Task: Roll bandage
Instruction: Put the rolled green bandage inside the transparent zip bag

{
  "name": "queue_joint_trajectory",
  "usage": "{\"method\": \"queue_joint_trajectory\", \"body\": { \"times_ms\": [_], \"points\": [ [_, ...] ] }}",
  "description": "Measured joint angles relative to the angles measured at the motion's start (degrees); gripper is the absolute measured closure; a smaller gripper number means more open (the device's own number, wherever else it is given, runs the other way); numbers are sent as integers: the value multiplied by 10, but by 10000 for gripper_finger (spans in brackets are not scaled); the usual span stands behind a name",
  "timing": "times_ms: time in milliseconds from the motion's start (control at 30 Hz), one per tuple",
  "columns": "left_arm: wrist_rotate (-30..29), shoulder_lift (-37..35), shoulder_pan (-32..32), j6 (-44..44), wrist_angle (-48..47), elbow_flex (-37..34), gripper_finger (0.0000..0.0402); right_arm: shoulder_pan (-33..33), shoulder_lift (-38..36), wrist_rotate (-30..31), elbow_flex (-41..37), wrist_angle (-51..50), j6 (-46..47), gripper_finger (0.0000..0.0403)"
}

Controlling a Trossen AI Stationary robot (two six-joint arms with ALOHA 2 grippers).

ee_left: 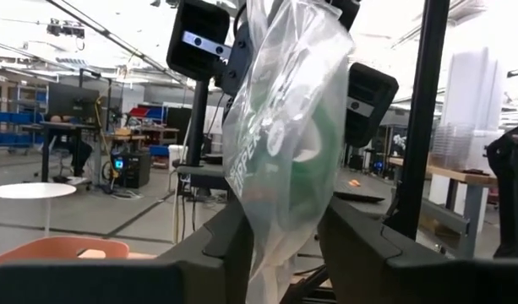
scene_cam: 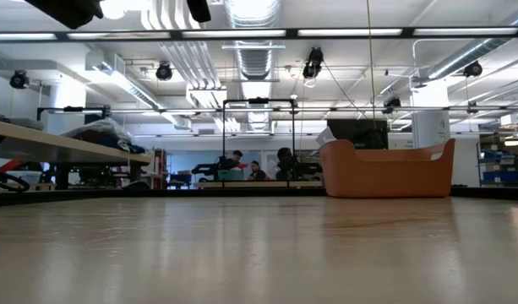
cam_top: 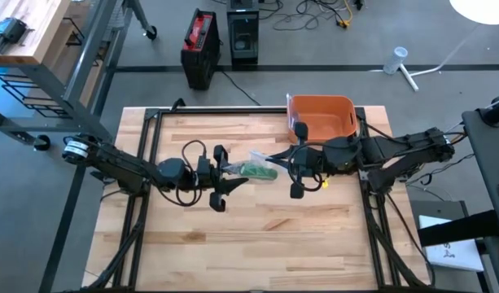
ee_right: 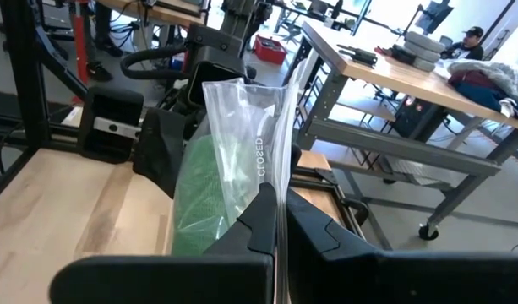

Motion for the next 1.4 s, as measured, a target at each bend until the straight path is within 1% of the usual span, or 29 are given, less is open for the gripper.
{"method": "queue_joint_trajectory", "body": {
  "times_ms": [100,200,267,467,567,600,700,733,767,800,867,900,933,967,1000,1100,1133,1167,1200,1233,1267,1300,1333,1400],
  "points": [
    [0,0,0,2,4,0,313,0,0,0,0,-2,0,401],
    [0,0,0,1,26,0,370,0,0,0,0,-3,0,401],
    [0,2,0,-3,43,0,392,0,0,0,0,-3,0,401],
    [-69,14,-1,-20,52,-3,400,0,1,0,0,5,-1,401],
    [-75,30,-1,-24,60,-4,401,0,1,7,0,37,-17,401],
    [-75,38,-1,-24,71,-4,401,0,0,23,0,49,-26,401],
    [-75,65,-1,-27,110,-3,401,-3,5,137,0,70,-52,401],
    [-75,75,-1,-27,122,-3,401,-6,10,164,0,67,-55,401],
    [-76,85,0,-27,131,-3,401,-9,16,168,0,55,-58,401],
    [-75,97,0,-26,135,-4,401,-10,19,146,0,33,-59,401],
    [-72,112,-2,-25,128,-5,401,-10,23,77,0,-4,-61,401],
    [-71,116,-2,-24,124,-5,401,-8,24,60,0,-20,-60,401],
    [-71,120,-1,-24,123,-5,399,-7,24,64,0,-37,-59,401],
    [-73,120,-1,-23,115,-6,396,-7,24,88,0,-48,-55,401],
    [-74,120,-2,-22,106,-8,391,-8,23,138,0,-58,-51,401],
    [-77,117,-2,-22,94,-28,371,-17,14,336,0,-83,-40,401],
    [-82,112,-3,-22,94,-37,361,-20,12,391,0,-89,-34,401],
    [-89,105,-3,-22,94,-47,351,-21,10,429,1,-95,-26,401],
    [-97,99,-3,-22,96,-57,340,-22,10,438,2,-102,-16,401],
    [-105,92,-3,-22,98,-68,329,-22,11,418,2,-107,-3,401],
    [-115,85,-2,-22,97,-81,317,-22,12,367,1,-108,9,401],
    [-120,79,-2,-22,97,-93,306,-22,12,285,1,-106,20,401],
    [-121,73,-2,-22,97,-103,295,-22,12,185,1,-100,26,401],
    [-120,62,-2,-22,97,-123,274,-25,11,-39,1,-80,25,401]
  ]
}}
